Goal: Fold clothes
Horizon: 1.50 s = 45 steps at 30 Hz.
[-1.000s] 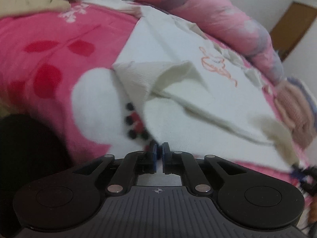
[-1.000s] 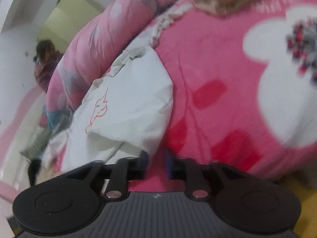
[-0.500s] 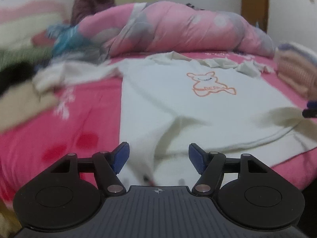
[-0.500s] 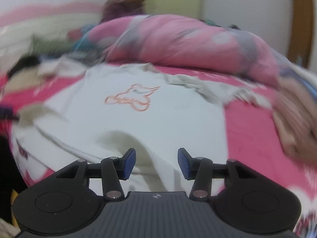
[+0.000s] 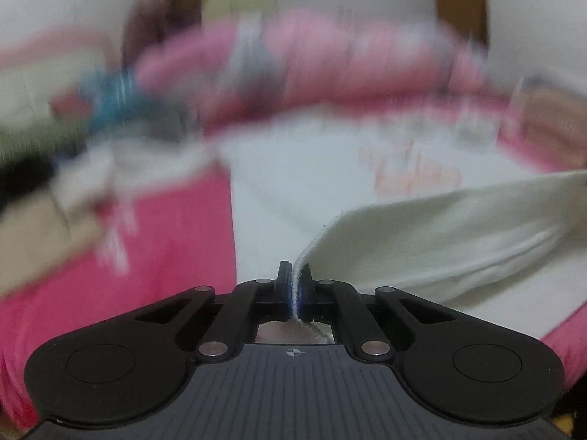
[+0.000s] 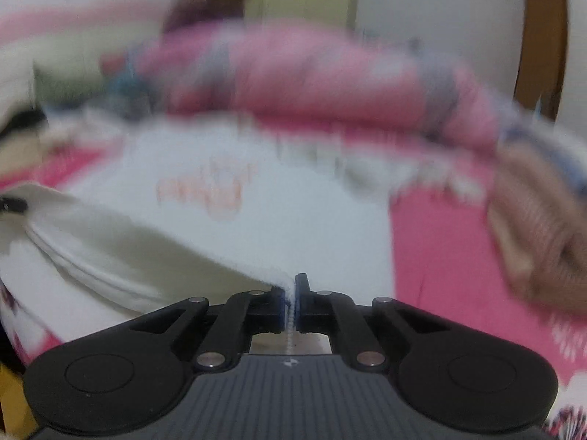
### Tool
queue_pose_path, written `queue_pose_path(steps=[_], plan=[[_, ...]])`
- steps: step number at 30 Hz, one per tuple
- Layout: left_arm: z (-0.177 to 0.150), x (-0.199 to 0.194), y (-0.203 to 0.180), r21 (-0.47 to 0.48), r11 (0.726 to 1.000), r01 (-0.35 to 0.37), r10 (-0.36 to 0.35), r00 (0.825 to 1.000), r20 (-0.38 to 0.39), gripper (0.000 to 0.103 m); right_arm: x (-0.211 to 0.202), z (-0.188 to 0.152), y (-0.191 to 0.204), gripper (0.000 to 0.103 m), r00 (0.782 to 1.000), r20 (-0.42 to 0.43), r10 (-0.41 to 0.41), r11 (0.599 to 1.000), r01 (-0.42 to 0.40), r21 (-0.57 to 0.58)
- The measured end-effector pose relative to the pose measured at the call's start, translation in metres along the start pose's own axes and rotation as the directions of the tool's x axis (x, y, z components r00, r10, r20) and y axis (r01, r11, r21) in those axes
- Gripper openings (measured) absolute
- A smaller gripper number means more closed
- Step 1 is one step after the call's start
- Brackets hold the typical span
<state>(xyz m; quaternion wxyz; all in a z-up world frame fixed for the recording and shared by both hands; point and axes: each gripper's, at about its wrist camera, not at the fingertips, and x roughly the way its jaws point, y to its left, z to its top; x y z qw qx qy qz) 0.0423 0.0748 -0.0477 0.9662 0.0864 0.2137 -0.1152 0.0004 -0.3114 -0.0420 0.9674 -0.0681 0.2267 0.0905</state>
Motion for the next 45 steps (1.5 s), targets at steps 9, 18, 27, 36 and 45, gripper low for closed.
queue_pose_path(steps=[9, 18, 27, 36, 45], plan=[[-0.044, -0.011, -0.011, 0.127, 0.992, 0.006, 0.000, 0.999, -0.045, 0.002, 0.000, -0.058, 0.016, 0.004, 0.990, -0.128, -0.056, 0.988, 0.036, -0.151], [-0.063, -0.003, -0.025, 0.296, 0.952, -0.075, 0.092, 0.995, -0.042, 0.002, 0.003, -0.048, 0.028, 0.004, 0.995, -0.020, -0.097, 0.972, 0.090, -0.216], [-0.065, -0.007, -0.030, 0.373, 0.921, -0.109, 0.120, 0.993, -0.005, 0.002, 0.005, -0.039, 0.027, 0.004, 0.983, 0.057, -0.173, 0.951, 0.182, -0.251], [-0.080, -0.004, -0.032, 0.422, 0.903, -0.084, 0.121, 0.991, -0.062, 0.003, 0.015, -0.088, 0.031, 0.004, 0.980, -0.090, -0.177, 0.929, 0.137, -0.344], [-0.073, -0.010, -0.011, 0.312, 0.949, -0.048, 0.092, 0.988, -0.128, 0.017, -0.016, -0.091, 0.025, 0.012, 0.979, -0.111, -0.173, 0.954, 0.138, -0.268]])
